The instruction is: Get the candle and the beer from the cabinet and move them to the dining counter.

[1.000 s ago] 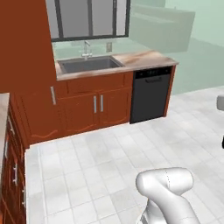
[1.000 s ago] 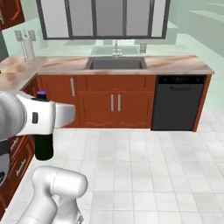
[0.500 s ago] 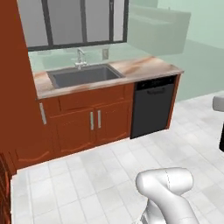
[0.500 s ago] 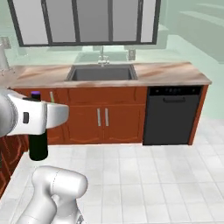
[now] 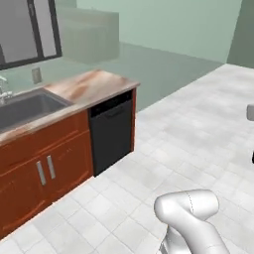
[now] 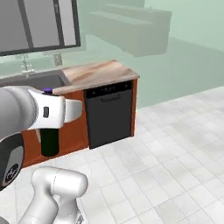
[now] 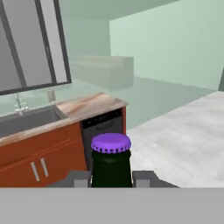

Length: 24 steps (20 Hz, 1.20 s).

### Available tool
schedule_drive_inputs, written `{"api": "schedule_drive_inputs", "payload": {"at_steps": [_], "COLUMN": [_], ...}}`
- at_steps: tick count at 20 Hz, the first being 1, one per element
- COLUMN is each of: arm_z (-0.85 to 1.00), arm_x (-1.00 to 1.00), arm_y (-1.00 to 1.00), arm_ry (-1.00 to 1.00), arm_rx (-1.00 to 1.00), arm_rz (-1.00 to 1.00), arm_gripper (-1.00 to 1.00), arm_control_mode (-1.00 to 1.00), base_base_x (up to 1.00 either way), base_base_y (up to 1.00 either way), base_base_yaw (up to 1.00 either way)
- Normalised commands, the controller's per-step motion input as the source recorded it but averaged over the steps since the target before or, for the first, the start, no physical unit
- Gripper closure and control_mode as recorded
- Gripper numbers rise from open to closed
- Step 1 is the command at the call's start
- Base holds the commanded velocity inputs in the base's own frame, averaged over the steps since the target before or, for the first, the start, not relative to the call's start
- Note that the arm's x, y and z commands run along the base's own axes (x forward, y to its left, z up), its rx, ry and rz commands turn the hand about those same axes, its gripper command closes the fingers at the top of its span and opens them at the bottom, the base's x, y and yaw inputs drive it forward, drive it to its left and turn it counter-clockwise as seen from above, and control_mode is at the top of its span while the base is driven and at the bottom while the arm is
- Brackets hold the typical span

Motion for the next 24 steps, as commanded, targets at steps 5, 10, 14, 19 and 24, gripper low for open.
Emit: {"api": "schedule_drive_inputs", "payload": {"at_steps": [5,10,14,19,24], "arm_z": [0.0,0.0,0.0,0.0,0.0], "arm_x": [0.0,0.0,0.0,0.0,0.0], "arm_y": [0.0,0.0,0.0,0.0,0.0], "arm_ry": [0.0,0.0,0.0,0.0,0.0], "arm_rx": [0.0,0.0,0.0,0.0,0.0], "arm_rz": [0.0,0.0,0.0,0.0,0.0], "arm_gripper": [1.0,1.0,1.0,1.0,1.0], "arm_control_mode": [1.0,1.0,1.0,1.0,1.0], "base_base_x": [0.04,0.44,0.99,0.83,0.96], "base_base_y": [0.16,0.45,0.85,1.0,0.63], "base_base_yaw": [-0.95,-0.78,-0.5,-0.42,-0.15]}}
